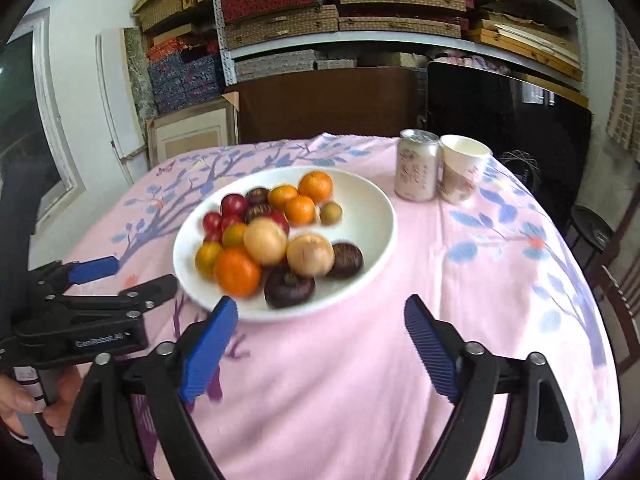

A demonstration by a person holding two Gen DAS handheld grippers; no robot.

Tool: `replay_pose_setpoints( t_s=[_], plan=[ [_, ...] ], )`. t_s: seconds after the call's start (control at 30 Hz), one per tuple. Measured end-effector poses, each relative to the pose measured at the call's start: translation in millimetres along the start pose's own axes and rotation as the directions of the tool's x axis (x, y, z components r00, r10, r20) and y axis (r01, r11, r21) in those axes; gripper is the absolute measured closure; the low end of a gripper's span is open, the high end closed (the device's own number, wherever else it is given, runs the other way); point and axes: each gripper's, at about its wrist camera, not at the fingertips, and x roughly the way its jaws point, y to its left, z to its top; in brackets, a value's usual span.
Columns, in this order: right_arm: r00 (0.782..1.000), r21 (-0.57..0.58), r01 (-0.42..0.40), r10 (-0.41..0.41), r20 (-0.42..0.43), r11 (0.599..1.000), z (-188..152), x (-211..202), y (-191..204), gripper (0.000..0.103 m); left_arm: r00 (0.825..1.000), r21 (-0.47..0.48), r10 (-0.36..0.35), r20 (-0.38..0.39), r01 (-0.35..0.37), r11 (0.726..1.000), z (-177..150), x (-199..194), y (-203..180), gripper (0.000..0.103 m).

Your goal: Organize fruits

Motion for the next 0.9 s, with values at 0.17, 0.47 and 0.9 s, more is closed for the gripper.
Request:
replay_pose_setpoints(
  t_s=[0.17,0.47,0.9],
  plan=[
    [0.998,-0.047,0.056,-0.057,-0.007,0.997,-35.6,-33.5,15.0,0.008,1.000,-0.006,-0.007,0.019,0.007,1.000,-39.0,-34.9,0.8,0.011],
    [0.998,-0.067,0.066,-0.067,-0.007,0.996,-73.4,-67.9,32.1,0.005,0.997,-0.015,0.008,0.080,-0.007,1.000,-84.1,-80.2,5.6,0.005],
    [0.993,0.001,0.068,-0.068,-0.099,0.998,-93.9,-55.8,15.1,0.004,0.999,0.037,-0.001,0.038,-0.001,0.999,-107.7,-80.2,4.7,0.005]
  ],
)
